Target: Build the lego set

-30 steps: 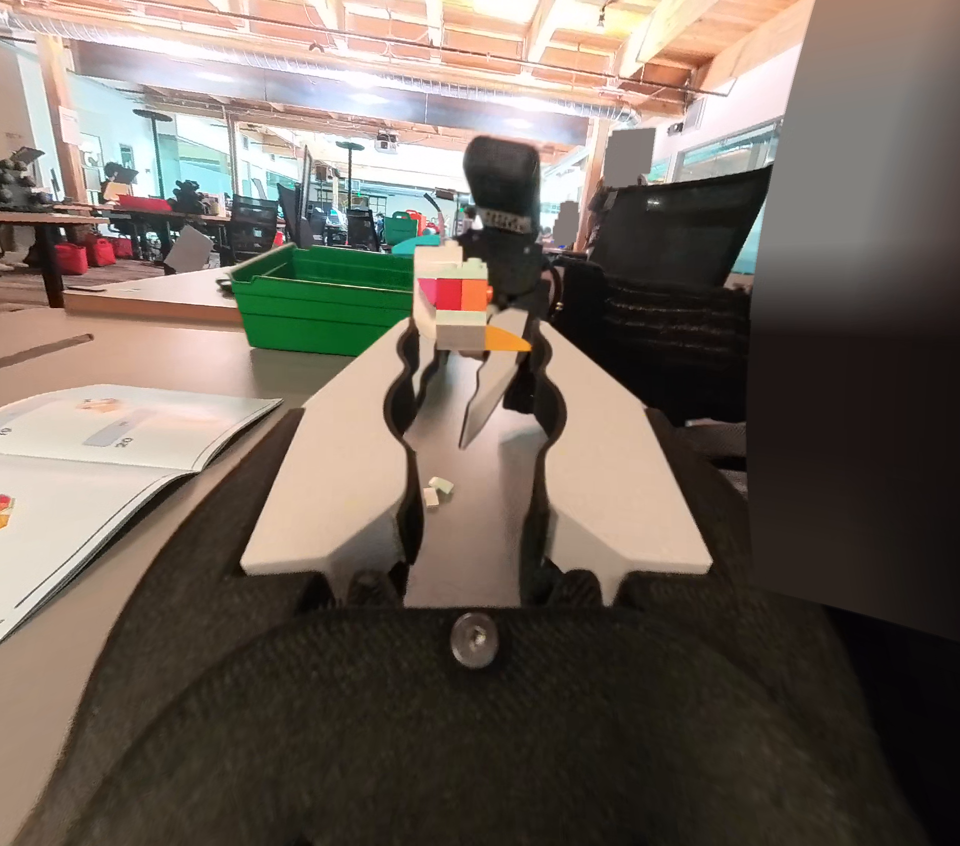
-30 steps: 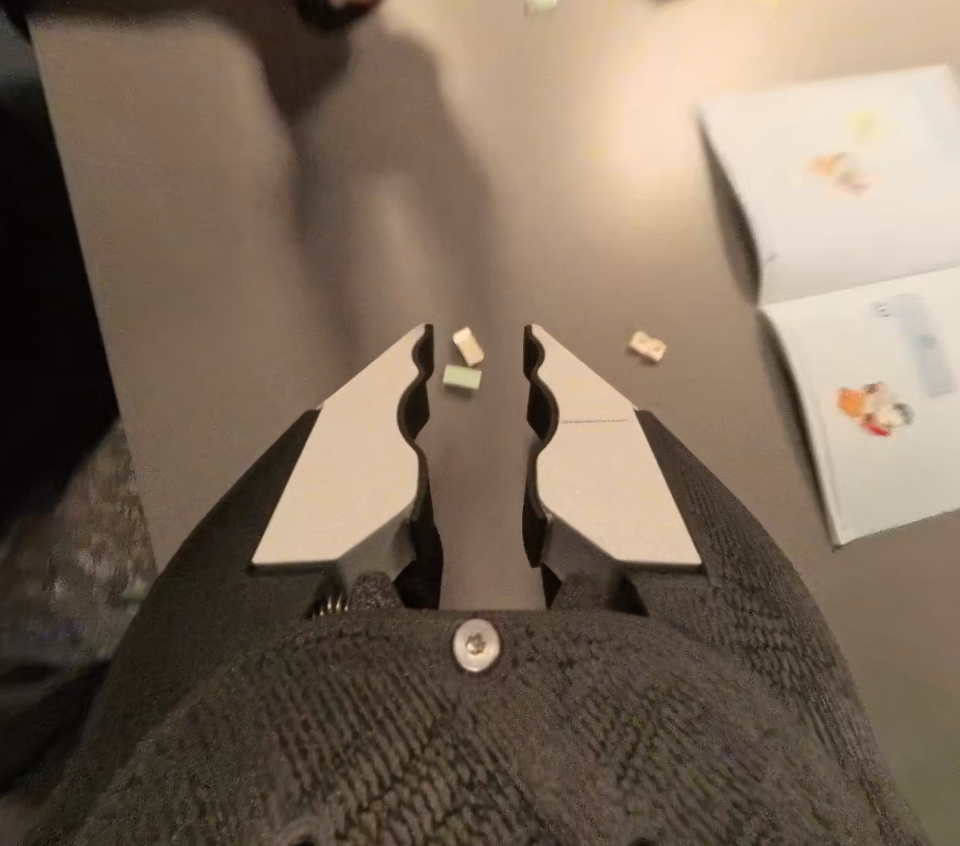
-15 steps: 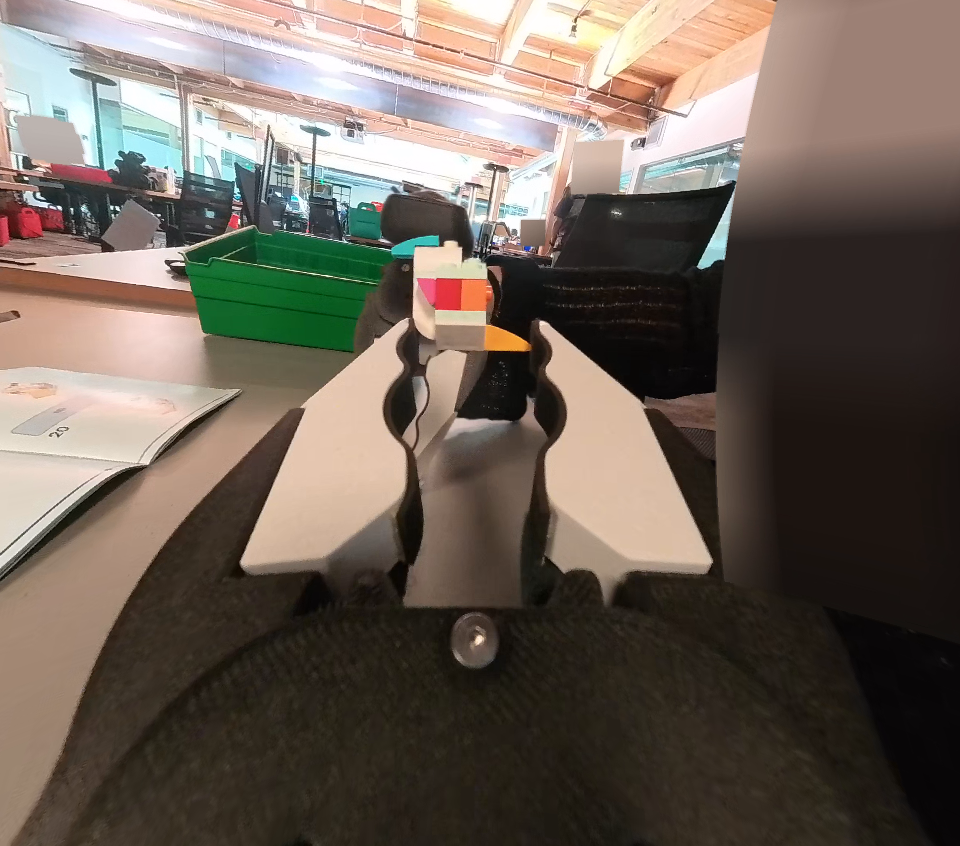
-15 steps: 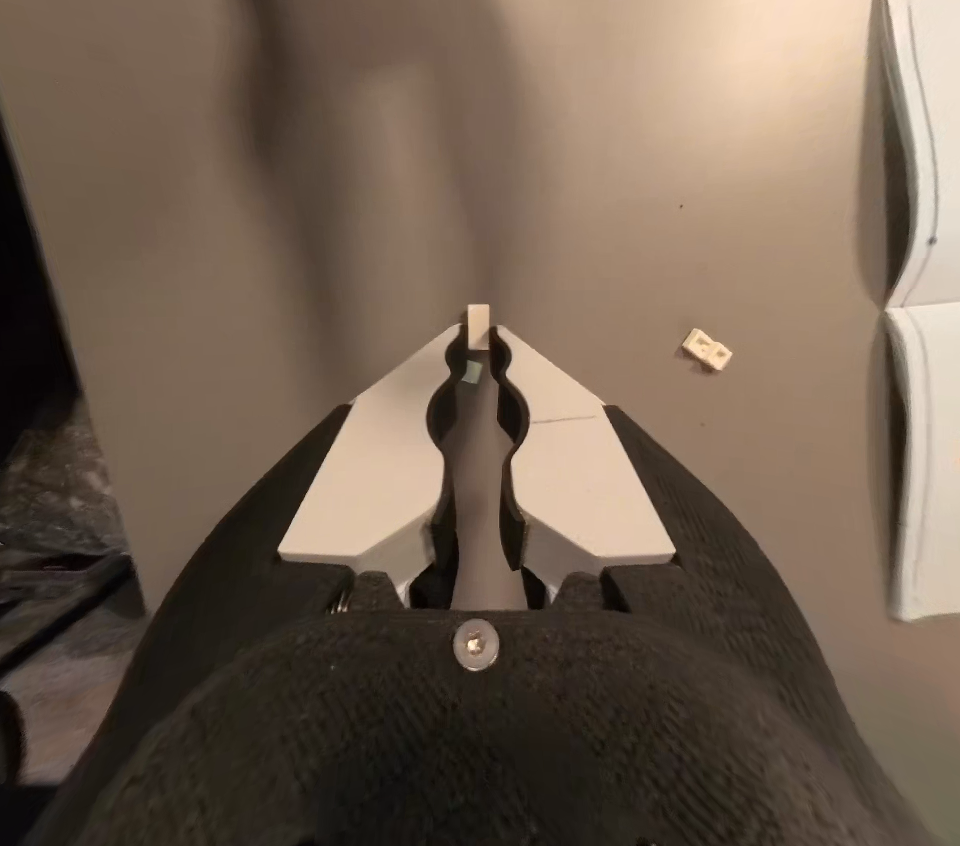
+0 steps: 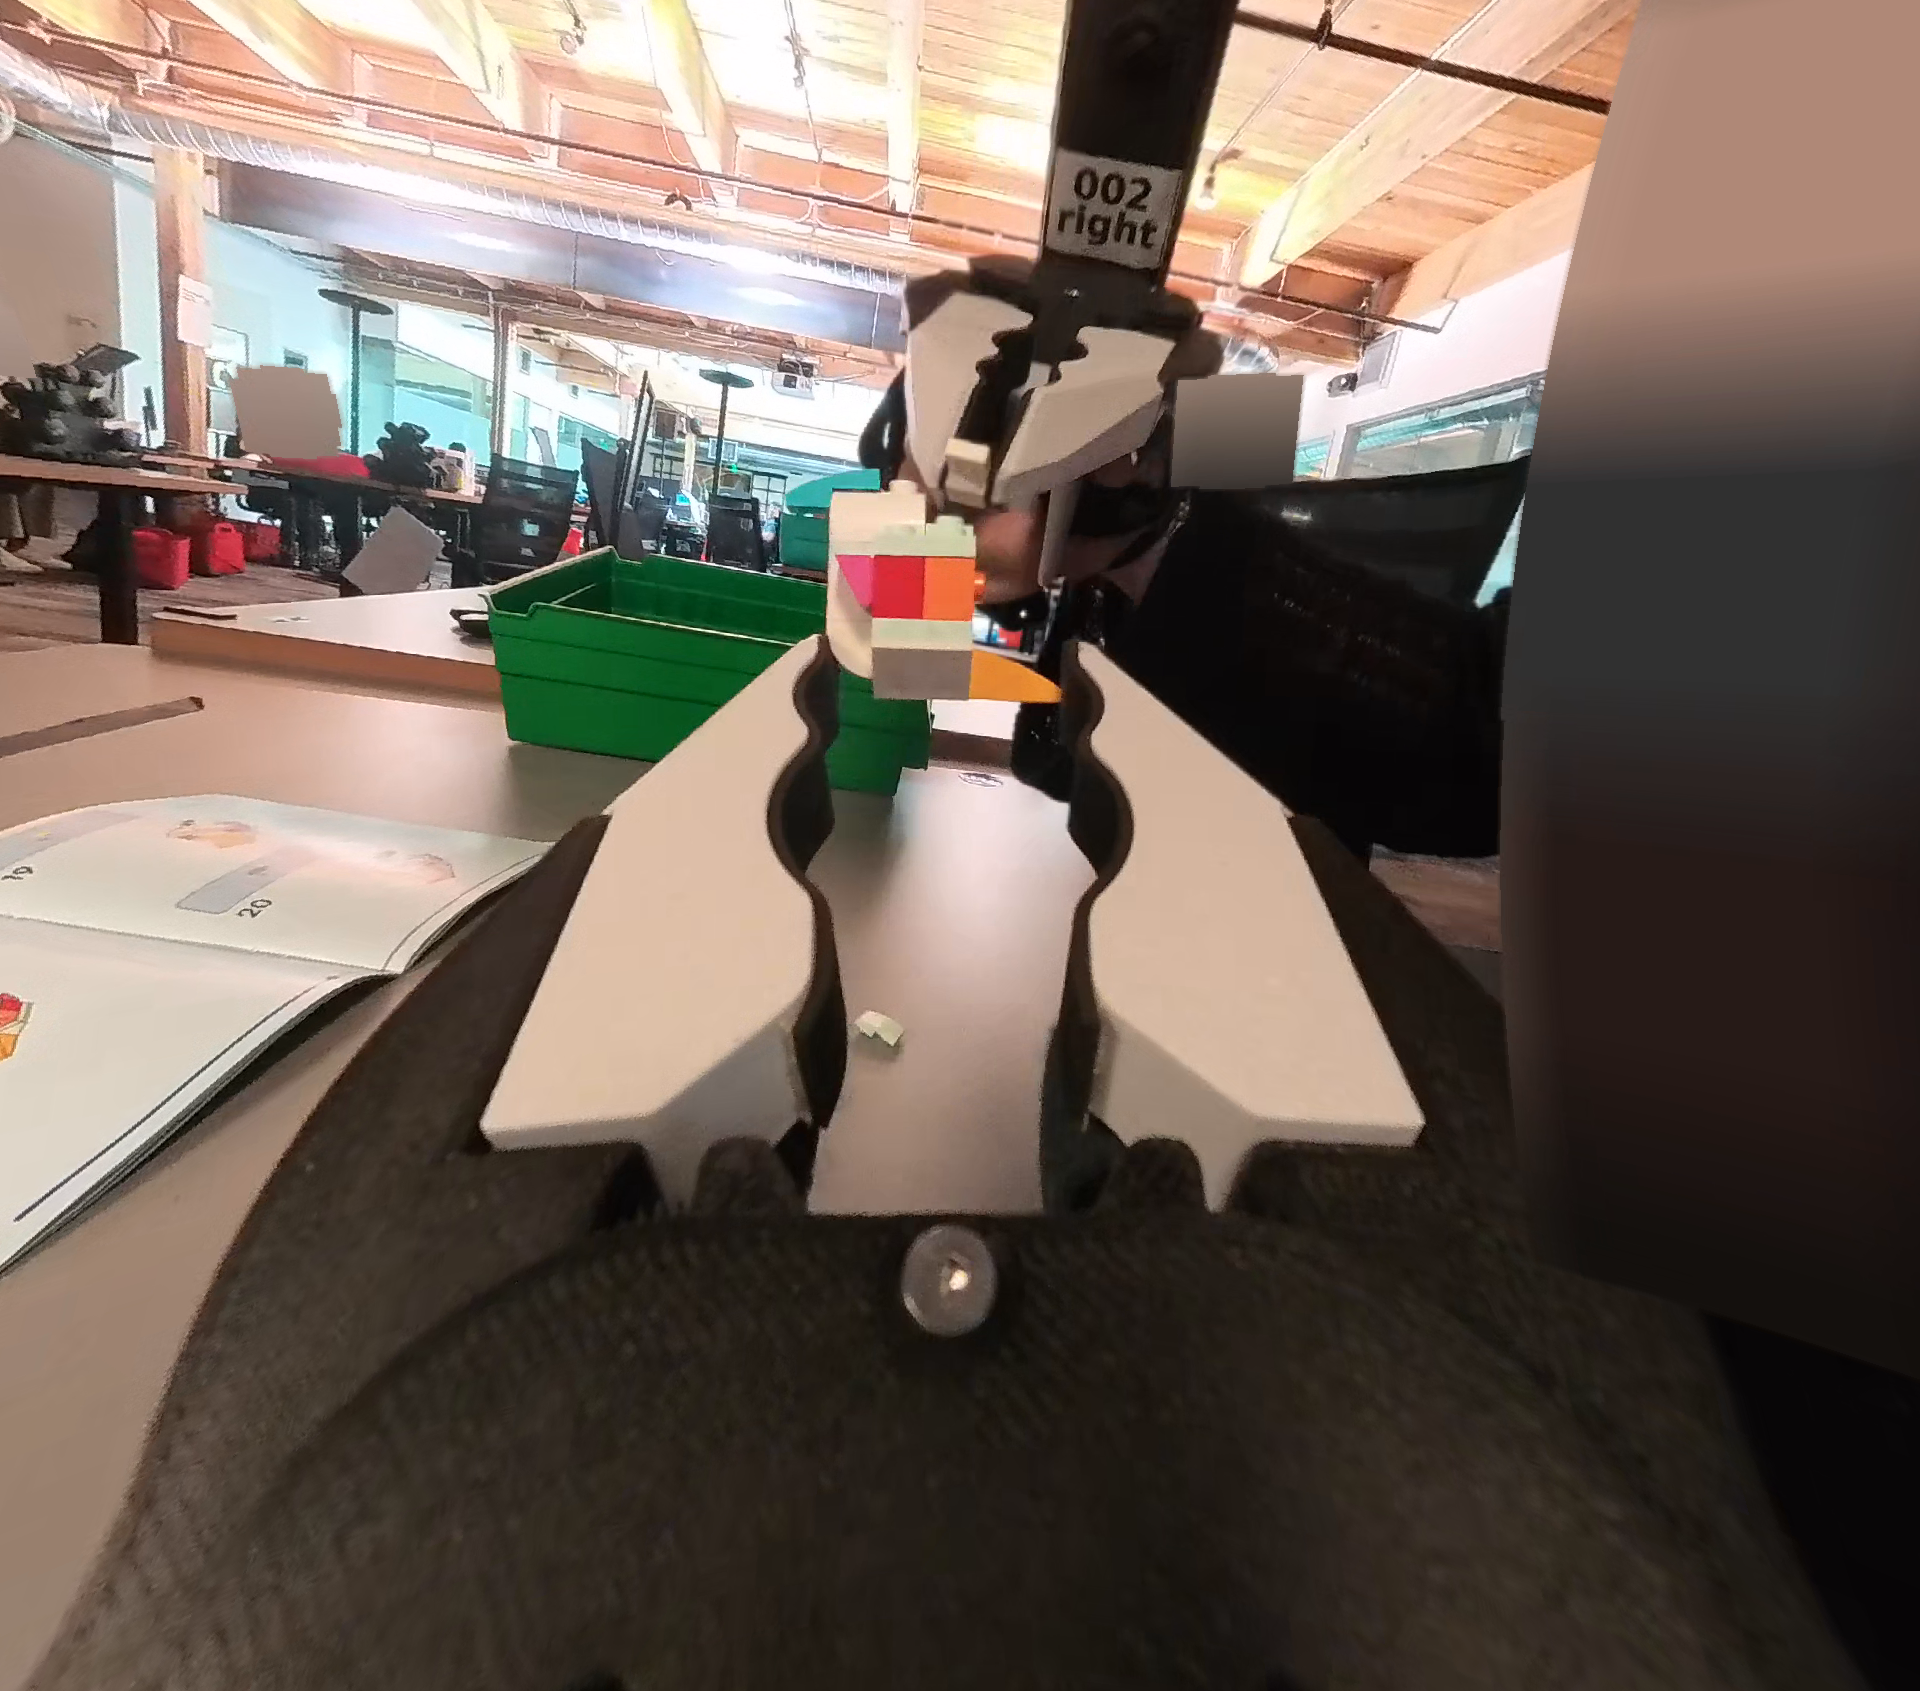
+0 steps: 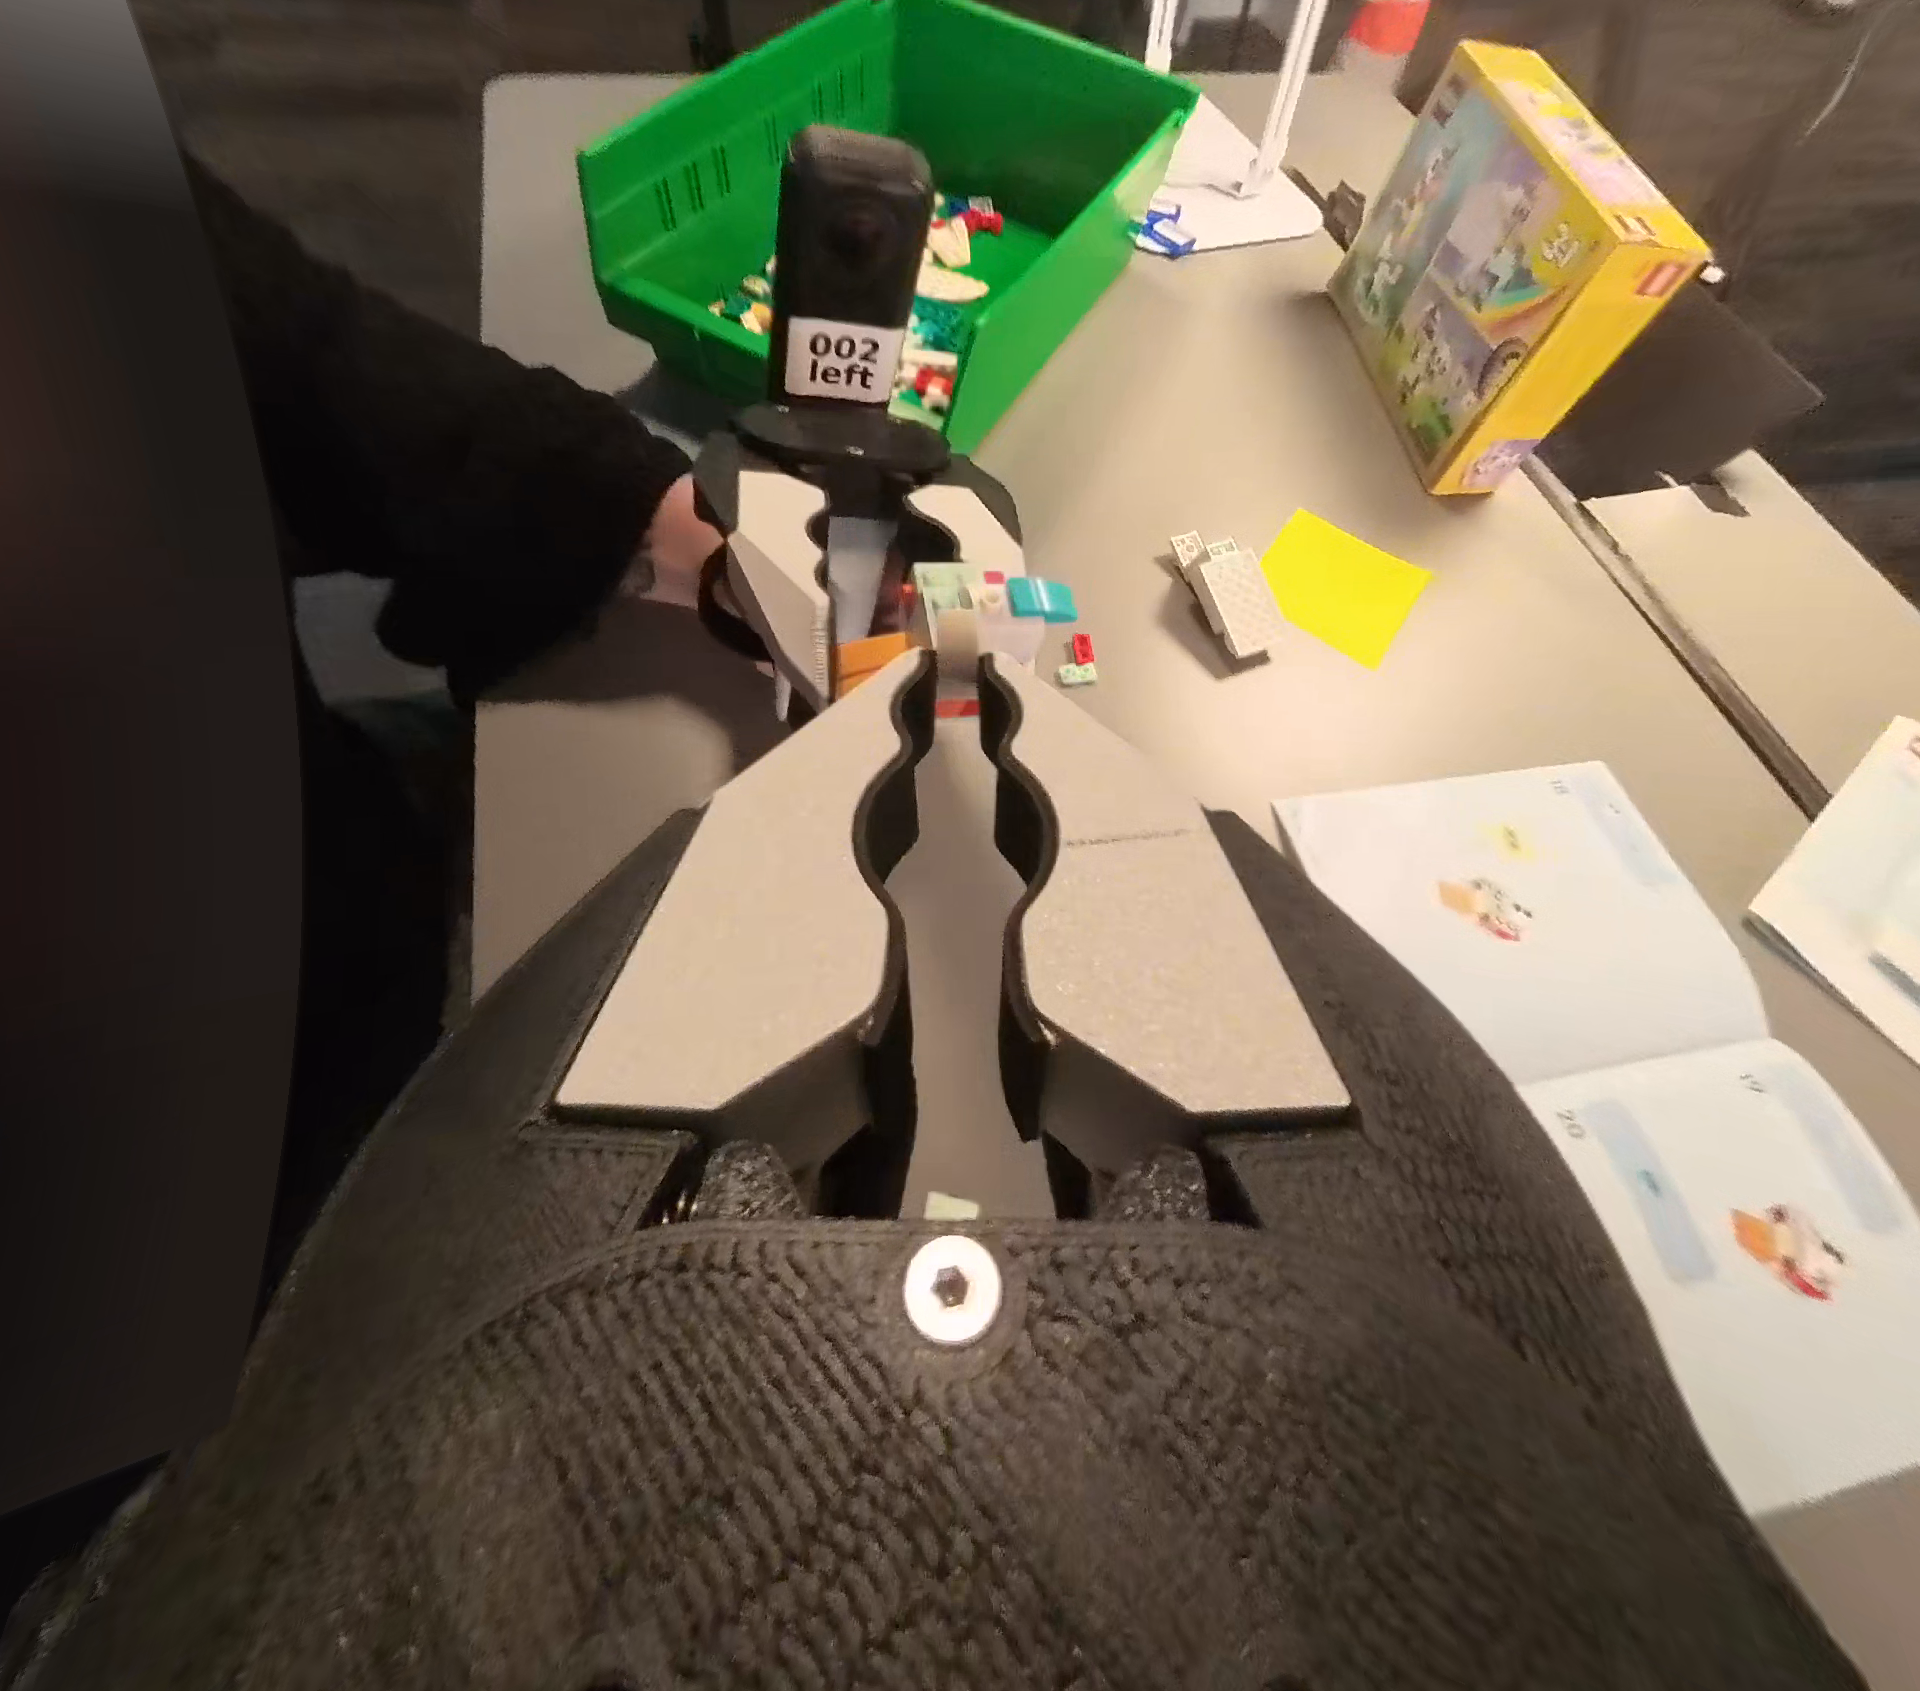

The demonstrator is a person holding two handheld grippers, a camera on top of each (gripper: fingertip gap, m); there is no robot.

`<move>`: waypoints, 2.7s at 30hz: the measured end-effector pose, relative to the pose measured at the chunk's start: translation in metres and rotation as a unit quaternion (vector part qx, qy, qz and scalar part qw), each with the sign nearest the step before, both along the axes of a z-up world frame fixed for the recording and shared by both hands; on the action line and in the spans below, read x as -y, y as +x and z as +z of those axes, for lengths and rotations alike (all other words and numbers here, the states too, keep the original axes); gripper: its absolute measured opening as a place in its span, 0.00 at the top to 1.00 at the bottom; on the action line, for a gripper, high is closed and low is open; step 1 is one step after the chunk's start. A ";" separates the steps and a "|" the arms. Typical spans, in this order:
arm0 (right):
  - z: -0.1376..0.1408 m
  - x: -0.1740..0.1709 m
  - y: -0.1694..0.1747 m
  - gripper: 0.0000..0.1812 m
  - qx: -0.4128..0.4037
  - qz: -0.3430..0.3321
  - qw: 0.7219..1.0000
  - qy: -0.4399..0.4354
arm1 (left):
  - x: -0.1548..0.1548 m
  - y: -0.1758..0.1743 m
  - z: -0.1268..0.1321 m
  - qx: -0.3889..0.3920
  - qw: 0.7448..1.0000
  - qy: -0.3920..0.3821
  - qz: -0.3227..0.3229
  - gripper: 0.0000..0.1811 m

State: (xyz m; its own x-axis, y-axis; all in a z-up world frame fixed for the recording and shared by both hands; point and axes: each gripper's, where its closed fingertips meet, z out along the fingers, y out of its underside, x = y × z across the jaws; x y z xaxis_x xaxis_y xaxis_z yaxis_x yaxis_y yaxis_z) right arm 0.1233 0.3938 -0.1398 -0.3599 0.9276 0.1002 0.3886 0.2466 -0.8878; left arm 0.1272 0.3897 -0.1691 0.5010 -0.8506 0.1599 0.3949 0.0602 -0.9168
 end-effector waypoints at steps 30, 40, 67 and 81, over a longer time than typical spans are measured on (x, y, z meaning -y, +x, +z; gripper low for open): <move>-0.023 -0.018 0.002 0.93 0.076 -0.042 0.996 0.037 | -0.004 -0.011 0.003 0.007 1.000 0.005 0.029 0.77; -0.131 -0.074 0.063 0.88 0.174 -0.167 0.970 -0.035 | -0.011 -0.019 0.001 0.007 0.999 -0.003 0.053 0.77; -0.181 -0.034 0.038 0.89 0.230 -0.181 0.956 -0.037 | -0.010 -0.010 -0.004 -0.001 0.999 -0.016 0.034 0.77; -0.115 -0.035 0.019 0.97 0.084 -0.160 0.983 -0.033 | -0.009 -0.009 -0.003 -0.001 0.999 -0.017 0.027 0.77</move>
State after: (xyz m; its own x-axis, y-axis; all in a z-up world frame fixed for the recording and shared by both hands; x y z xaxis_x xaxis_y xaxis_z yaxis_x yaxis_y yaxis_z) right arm 0.1418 0.4285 -0.2552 -0.0553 0.9985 0.0003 0.5802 0.0324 -0.8139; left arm 0.1183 0.3987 -0.1724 0.5470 -0.8159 0.1873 0.3898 0.0503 -0.9195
